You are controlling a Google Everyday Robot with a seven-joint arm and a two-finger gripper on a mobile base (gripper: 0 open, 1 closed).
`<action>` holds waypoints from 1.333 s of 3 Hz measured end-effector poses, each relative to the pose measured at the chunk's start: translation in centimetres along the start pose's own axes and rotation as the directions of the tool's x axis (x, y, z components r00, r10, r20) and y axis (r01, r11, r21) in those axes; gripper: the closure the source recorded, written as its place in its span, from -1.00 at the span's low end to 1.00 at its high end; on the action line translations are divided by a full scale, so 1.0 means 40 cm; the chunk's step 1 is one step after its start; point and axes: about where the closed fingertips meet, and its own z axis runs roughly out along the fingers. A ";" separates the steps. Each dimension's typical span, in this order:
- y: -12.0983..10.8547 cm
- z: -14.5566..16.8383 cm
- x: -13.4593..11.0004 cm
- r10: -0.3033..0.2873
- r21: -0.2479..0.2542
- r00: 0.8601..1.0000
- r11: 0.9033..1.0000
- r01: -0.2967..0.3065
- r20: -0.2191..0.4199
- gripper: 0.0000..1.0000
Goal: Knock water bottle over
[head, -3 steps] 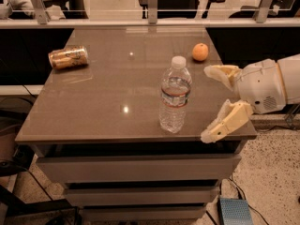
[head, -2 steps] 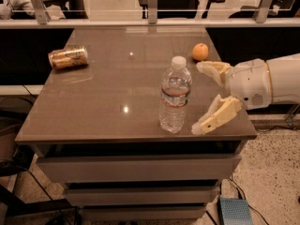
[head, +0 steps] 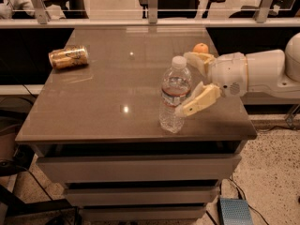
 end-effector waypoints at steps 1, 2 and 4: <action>-0.033 0.020 0.003 0.028 0.024 0.999 0.999 -0.029 0.023 -1.00; -0.064 0.034 0.008 0.048 0.046 0.998 0.998 -0.050 0.038 -1.00; -0.151 0.082 -0.015 0.034 0.062 0.999 0.997 -0.037 0.035 -1.00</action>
Offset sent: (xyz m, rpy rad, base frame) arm 0.0463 0.0017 -0.0088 0.0728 0.0326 -0.1001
